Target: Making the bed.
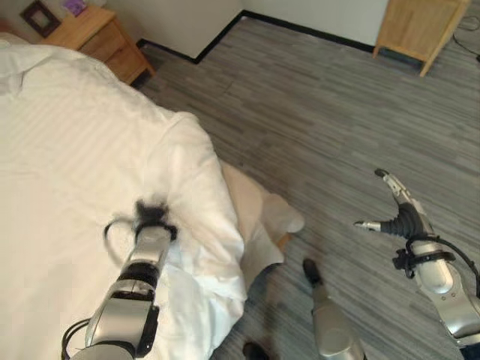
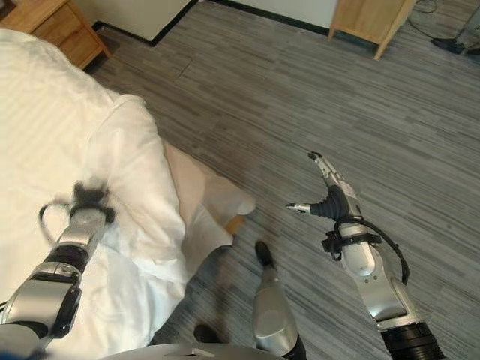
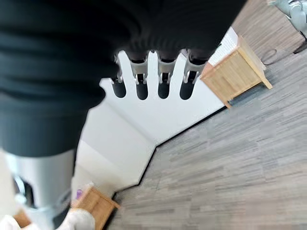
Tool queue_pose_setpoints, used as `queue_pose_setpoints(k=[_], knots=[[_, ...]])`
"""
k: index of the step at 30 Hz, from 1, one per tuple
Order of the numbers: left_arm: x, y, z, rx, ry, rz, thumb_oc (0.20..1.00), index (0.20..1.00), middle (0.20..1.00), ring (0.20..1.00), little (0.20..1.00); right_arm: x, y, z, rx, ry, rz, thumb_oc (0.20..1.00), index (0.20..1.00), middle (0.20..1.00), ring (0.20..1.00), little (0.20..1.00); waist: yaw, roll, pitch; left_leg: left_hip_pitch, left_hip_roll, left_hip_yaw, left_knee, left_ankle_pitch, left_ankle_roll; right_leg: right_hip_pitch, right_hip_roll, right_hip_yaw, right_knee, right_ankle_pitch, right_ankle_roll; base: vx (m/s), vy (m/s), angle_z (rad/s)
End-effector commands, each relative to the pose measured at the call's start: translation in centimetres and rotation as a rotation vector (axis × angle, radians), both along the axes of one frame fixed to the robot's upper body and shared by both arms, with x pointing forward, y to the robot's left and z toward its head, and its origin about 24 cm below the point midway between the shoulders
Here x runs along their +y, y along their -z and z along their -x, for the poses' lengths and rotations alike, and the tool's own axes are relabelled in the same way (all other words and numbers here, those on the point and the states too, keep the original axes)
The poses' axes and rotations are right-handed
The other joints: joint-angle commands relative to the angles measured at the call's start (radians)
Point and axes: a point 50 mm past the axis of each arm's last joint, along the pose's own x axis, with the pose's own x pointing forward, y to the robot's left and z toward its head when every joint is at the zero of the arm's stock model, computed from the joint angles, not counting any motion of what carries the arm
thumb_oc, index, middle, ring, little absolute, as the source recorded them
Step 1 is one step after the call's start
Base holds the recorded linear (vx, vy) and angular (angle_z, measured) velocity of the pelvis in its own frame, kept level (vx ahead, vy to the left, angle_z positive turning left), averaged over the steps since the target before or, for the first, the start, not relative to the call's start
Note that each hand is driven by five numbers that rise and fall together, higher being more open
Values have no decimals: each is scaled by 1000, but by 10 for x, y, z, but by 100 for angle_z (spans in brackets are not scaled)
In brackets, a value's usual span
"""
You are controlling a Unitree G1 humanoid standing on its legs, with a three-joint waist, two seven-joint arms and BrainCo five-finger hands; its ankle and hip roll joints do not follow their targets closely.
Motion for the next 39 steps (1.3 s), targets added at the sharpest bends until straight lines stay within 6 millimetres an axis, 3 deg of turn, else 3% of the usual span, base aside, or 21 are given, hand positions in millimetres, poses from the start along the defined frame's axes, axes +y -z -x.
queue_pose_setpoints(k=[1,2,4,7,8,12,13,15,17,18,19,20,24,27,28,29,30,31,35,36,39], knots=[[-60,-93,-20,-403,235,35,200,200,200,200,200,10,-20,-2,-110,-41,-4,1000,1000,1000,1000,1000,-49,-4,57,72,117,-59,6,148,-74,101,-7,-21,19,-124,69,71,-40,-9],[-79,-118,-16,-509,326,62,200,200,200,200,200,10,-14,-1,-79,-41,7,1000,1000,1000,1000,1000,-49,5,51,87,114,-61,7,161,-74,125,-3,-21,14,-136,64,97,-45,-13],[-111,-138,-10,-581,478,112,200,200,200,200,200,8,-7,2,-37,-44,20,1000,1000,1000,1000,1000,-60,17,50,114,106,-55,11,171,-74,146,-3,-15,13,-143,61,90,-8,-20],[-123,-141,-8,-589,527,122,200,200,200,200,200,6,-5,3,-21,-40,23,1000,1000,1000,1000,1000,-70,23,50,124,102,-49,11,172,-74,151,-4,-9,13,-143,61,42,19,-25],[-143,-136,-10,-545,588,86,1000,1000,1000,1000,1000,4,0,5,4,-38,17,1000,1000,1000,1000,1000,-94,34,49,136,98,-38,9,168,-73,152,-5,0,14,-143,63,54,44,-22],[-169,-114,-22,-422,594,-11,1000,1000,1000,1000,1000,5,6,5,34,-51,9,1000,1000,1000,1000,1000,-137,40,59,146,91,-22,9,159,-71,145,-5,14,17,-139,64,35,45,-8],[-185,-60,-29,-182,577,26,1000,1000,1000,1000,1000,8,16,4,69,-51,-5,1000,1000,1000,1000,1000,-171,35,68,151,87,-3,9,151,-69,133,-3,25,21,-134,65,12,31,-19],[-191,-17,-30,27,532,31,1000,1000,1000,1000,1000,13,21,0,70,-52,24,1000,1000,1000,1000,1000,-199,28,73,149,84,17,8,140,-68,104,1,37,27,-122,70,9,38,-25],[-193,8,-25,128,518,-63,1000,1000,1000,1000,1000,17,20,-7,48,-52,56,1000,1000,1000,1000,1000,-230,20,77,137,80,44,7,122,-67,55,2,61,36,-102,77,-14,46,-45],[-193,8,-26,128,517,-63,1000,1000,1000,1000,1000,17,20,-7,47,-52,56,1000,1000,1000,1000,1000,-230,21,76,136,79,45,7,122,-67,54,2,61,36,-101,77,-29,0,-81],[-198,31,-15,200,526,-104,1000,1000,1000,1000,1000,14,16,-3,20,-40,66,1000,1000,1000,1000,1000,-255,11,68,115,85,77,6,107,-71,6,0,70,38,-88,85,68,52,-86],[-198,31,-14,201,528,-106,1000,1000,1000,1000,1000,14,17,-2,22,-38,65,1000,1000,1000,1000,1000,-246,20,61,122,79,61,6,80,-77,13,-4,74,29,-106,94,82,33,-75],[-205,23,-12,126,553,-186,1000,1000,1000,1000,1000,5,30,8,61,10,66,1000,1000,1000,1000,1000,-226,22,49,102,86,71,8,93,-77,-8,-11,60,29,-103,102,16,-27,-13],[-203,-52,-25,-221,555,-242,1000,1000,1000,1000,1000,-12,33,9,35,111,88,1000,1000,1000,1000,1000,-177,16,26,97,96,52,7,115,-77,9,-12,31,26,-109,98,-3,-125,11],[-204,-75,-23,-328,565,-233,1000,1000,1000,1000,1000,-16,27,9,-2,133,95,1000,1000,1000,1000,1000,-172,7,30,92,105,61,9,143,-77,15,-10,18,33,-94,86,-34,-127,21],[-203,-75,-23,-327,565,-233,1000,1000,1000,1000,1000,-16,27,9,-3,133,94,1000,1000,1000,1000,1000,-174,6,33,94,106,59,9,143,-77,18,-10,16,33,-95,86,-2,-127,28],[-190,-118,-15,-546,536,-182,1000,1000,1000,1000,1000,-22,15,7,-88,180,79,1000,1000,1000,1000,1000,-139,3,31,111,111,40,10,145,-77,62,-21,-9,32,-104,82,54,-56,37],[-181,-135,-5,-649,532,-121,1000,1000,1000,1000,1000,-23,9,6,-130,194,95,1000,1000,1000,1000,1000,-123,-2,31,123,115,29,10,144,-77,91,-28,-30,31,-111,79,49,-95,39],[-149,-171,29,-892,543,151,1000,1000,1000,1000,1000,-25,-4,-7,-202,255,149,1000,1000,1000,1000,1000,-43,-24,4,133,140,11,12,148,-77,183,-40,-103,21,-146,50,14,-85,91],[-148,-171,30,-891,542,152,1000,1000,1000,1000,1000,-24,-4,-7,-202,254,149,1000,1000,1000,1000,1000,-47,-25,6,134,140,10,12,148,-77,187,-39,-105,21,-147,50,84,-45,95],[-144,-185,42,-941,685,394,1000,1000,1000,1000,1000,-27,-8,-29,-161,285,209,1000,1000,1000,1000,1000,17,-42,-17,142,153,-16,6,136,-77,258,-54,-188,17,-164,38,51,-39,93]])
